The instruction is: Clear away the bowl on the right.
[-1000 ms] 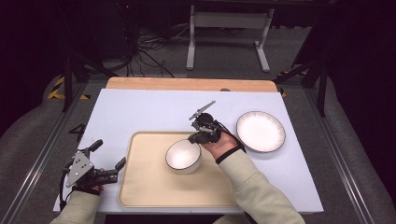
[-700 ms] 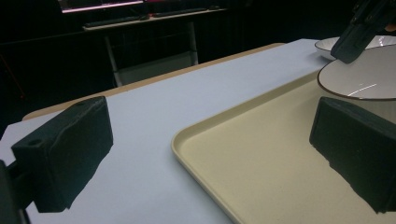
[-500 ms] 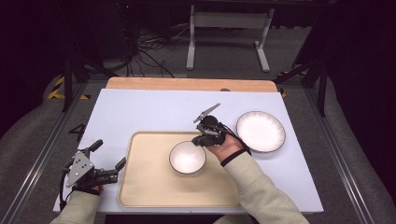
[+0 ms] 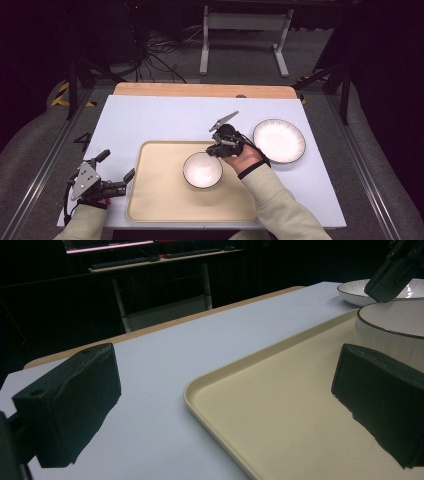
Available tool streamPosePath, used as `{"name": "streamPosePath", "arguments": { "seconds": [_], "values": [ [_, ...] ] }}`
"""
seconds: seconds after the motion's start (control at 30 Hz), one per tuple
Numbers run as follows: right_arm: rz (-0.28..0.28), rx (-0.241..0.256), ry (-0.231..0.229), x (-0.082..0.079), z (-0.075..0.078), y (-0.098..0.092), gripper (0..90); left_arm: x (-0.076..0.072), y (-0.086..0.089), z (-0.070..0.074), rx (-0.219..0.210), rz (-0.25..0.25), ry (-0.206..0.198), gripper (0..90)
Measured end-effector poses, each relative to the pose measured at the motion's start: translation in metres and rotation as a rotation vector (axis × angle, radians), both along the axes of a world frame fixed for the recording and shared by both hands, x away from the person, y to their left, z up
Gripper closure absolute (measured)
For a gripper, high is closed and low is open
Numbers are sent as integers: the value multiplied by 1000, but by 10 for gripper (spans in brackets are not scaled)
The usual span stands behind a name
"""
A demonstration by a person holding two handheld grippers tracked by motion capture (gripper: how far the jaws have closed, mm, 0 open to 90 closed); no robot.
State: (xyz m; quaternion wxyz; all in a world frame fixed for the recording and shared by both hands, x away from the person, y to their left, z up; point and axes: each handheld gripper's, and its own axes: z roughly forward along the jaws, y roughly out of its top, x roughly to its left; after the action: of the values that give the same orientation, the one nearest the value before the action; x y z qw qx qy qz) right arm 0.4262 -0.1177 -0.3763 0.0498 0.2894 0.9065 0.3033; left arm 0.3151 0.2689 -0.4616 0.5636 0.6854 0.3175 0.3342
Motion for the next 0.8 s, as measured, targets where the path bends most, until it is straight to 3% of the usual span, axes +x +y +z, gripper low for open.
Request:
{"name": "streamPosePath", "arguments": {
  "seconds": [0.1, 0.13, 0.17, 0.2, 0.27, 0.33, 0.4, 0.43, 0.47, 0.53, 0.7, 0.8],
  "values": [
    [2, 3, -20, -2, 3, 0, 782, 0, 0, 0, 1, 0, 0, 1],
    [4, 22, -56, -5, 7, -1, 717, 0, 0, 0, 0, -2, -1, 1],
    [4, 22, -56, -5, 7, -1, 717, 0, 0, 0, 0, -2, -1, 1],
    [8, 45, -97, -8, 11, -3, 670, 0, 0, 0, 1, -3, -1, 1],
    [5, 51, -105, -9, 12, -4, 647, 0, 0, 0, 1, -2, -1, 1],
    [3, 80, -151, -13, 16, -7, 603, 0, 0, 0, 1, -2, -1, 1],
    [5, 84, -159, -14, 17, -8, 592, 0, 0, 0, 2, 0, -2, 1],
    [8, 90, -168, -15, 17, -10, 523, 0, 0, 0, 2, -1, -2, 1],
    [-16, 100, -158, -14, 18, -11, 492, 0, 0, 0, 0, 0, -1, 1],
    [-9, 126, -149, -15, 19, -15, 481, 0, 0, 0, 0, -2, -2, 1],
    [16, 206, -202, -22, 21, -26, 385, 0, 0, 0, 1, 0, -1, 1],
    [18, 233, -248, -27, 25, -32, 274, 0, 0, 0, 0, 3, -3, 1]
  ]
}}
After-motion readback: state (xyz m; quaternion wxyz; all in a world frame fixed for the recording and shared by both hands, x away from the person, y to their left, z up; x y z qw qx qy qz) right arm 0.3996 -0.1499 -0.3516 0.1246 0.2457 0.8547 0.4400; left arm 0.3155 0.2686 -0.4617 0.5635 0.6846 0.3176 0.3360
